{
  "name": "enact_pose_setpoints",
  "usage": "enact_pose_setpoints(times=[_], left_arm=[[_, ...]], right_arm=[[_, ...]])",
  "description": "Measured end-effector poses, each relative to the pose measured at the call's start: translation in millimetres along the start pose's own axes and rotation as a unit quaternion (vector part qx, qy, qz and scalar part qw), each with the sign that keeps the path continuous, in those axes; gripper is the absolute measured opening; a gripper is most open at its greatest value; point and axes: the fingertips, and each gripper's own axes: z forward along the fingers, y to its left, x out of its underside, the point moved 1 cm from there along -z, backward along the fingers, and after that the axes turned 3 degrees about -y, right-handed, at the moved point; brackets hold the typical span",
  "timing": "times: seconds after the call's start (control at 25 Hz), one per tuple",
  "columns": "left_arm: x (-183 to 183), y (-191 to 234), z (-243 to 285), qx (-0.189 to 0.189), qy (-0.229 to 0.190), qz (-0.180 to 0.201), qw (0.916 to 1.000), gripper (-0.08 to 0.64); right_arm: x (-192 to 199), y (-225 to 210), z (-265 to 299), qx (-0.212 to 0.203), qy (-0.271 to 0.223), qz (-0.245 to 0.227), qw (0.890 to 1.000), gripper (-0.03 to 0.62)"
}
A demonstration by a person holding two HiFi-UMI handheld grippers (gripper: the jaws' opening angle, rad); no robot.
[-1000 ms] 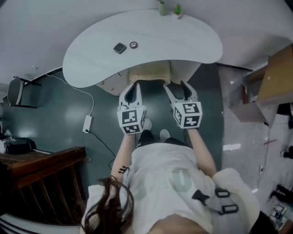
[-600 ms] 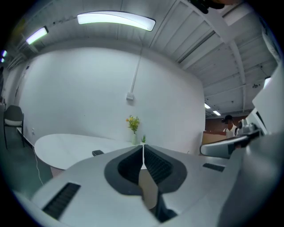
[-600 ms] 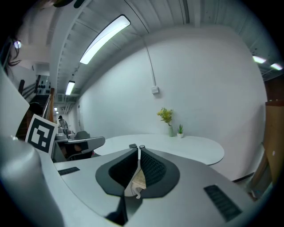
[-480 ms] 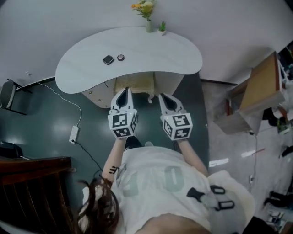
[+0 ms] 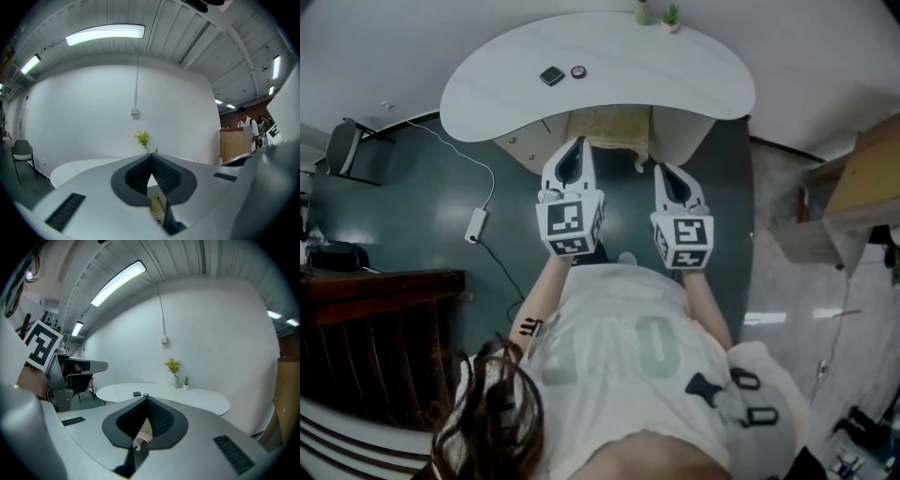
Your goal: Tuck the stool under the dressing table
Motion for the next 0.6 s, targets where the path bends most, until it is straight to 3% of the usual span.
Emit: enact_pose_setpoints(times=[0.24,0.6], left_arm=[[-11.6,6.6,-16.9,0.005,-0.011,0.044,0.9989,0.005],[-9.9,21.3,-34.4,-0.006,-0.020,0.035,0.9992,0.005]], right_arm=[[-9.5,15.8,-1.7,-0.013,-0.018,-0.001,1.000,0.003],[0.0,33.0,-5.5,-0.018,-0.008,0.006,1.000,0.003]])
